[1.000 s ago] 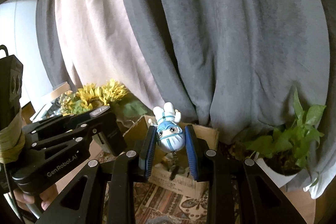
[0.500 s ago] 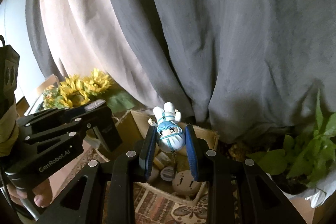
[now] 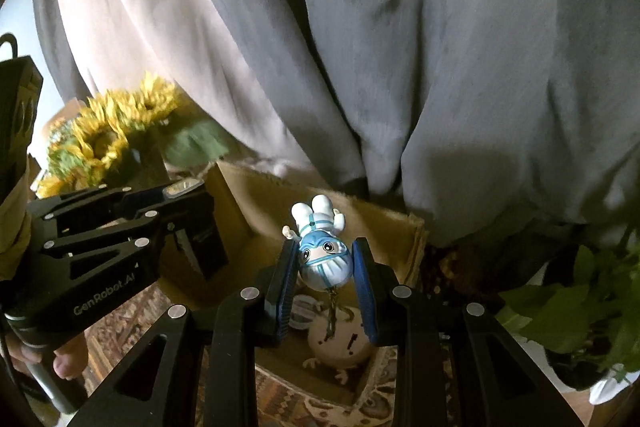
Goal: Organize rigid objects
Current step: 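Lower the keychain and cup into the box and open both tools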
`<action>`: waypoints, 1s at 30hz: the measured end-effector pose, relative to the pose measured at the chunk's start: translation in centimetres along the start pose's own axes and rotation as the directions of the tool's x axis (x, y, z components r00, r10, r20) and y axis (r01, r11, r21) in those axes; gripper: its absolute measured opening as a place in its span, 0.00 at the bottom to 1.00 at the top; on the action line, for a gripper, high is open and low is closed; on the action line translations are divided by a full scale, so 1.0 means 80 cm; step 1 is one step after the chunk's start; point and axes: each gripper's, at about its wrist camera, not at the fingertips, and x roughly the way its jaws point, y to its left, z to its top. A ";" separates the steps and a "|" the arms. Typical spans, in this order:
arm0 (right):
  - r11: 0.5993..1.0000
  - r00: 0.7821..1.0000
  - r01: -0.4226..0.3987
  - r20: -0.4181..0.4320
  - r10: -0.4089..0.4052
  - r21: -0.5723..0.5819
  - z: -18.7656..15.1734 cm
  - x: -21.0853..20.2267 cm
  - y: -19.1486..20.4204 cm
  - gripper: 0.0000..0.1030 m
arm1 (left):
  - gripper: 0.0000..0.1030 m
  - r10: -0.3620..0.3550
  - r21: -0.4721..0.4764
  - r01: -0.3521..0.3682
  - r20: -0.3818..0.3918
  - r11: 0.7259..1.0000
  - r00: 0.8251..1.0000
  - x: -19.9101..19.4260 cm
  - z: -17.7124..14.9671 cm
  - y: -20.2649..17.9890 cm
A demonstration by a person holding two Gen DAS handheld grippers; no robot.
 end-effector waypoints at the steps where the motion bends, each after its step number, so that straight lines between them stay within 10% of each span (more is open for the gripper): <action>1: 1.000 1.000 -0.005 -0.016 0.005 0.002 -0.002 0.007 -0.001 0.28 | 0.23 -0.009 -0.004 0.009 -0.011 1.000 1.000 0.004 -0.001 0.001; 16: 0.999 0.985 -0.015 -0.174 0.007 -0.047 -0.020 0.072 0.006 0.28 | 0.23 -0.007 0.023 0.012 -0.199 1.000 0.980 0.078 -0.016 0.004; 30: 0.998 0.987 0.017 -0.160 -0.027 -0.068 -0.027 0.067 0.006 0.39 | 0.32 0.061 0.017 -0.060 -0.095 0.998 0.994 0.035 -0.021 0.004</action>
